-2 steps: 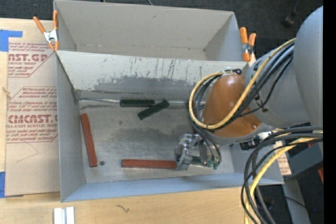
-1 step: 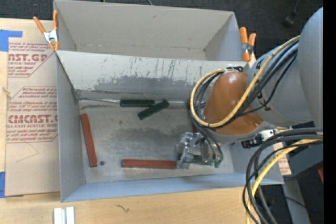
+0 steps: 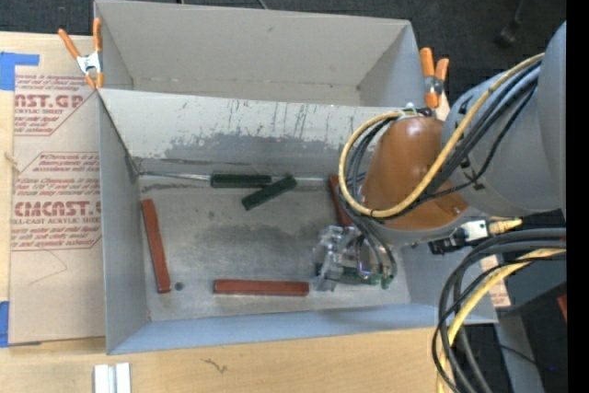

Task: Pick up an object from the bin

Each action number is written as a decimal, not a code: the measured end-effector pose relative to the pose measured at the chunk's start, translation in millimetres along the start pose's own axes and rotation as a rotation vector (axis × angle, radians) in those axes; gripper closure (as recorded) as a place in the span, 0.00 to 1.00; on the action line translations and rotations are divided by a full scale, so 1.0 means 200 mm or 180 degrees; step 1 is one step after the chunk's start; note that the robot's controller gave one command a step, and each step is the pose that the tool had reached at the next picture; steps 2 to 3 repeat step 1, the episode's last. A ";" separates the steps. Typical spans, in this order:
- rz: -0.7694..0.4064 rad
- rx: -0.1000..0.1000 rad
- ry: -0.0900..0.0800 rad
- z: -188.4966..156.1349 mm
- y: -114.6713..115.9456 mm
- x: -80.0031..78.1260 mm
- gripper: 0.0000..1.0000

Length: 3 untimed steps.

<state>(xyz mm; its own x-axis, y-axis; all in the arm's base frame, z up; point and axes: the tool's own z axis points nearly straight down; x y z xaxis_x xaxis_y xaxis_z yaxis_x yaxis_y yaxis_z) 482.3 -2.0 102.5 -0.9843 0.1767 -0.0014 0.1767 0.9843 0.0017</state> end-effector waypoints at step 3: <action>-0.0004 -0.0002 -0.0020 -0.46 0.00 -0.01 1.00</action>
Offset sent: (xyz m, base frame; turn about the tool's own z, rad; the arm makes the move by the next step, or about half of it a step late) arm -0.0002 -0.0002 0.0888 0.0000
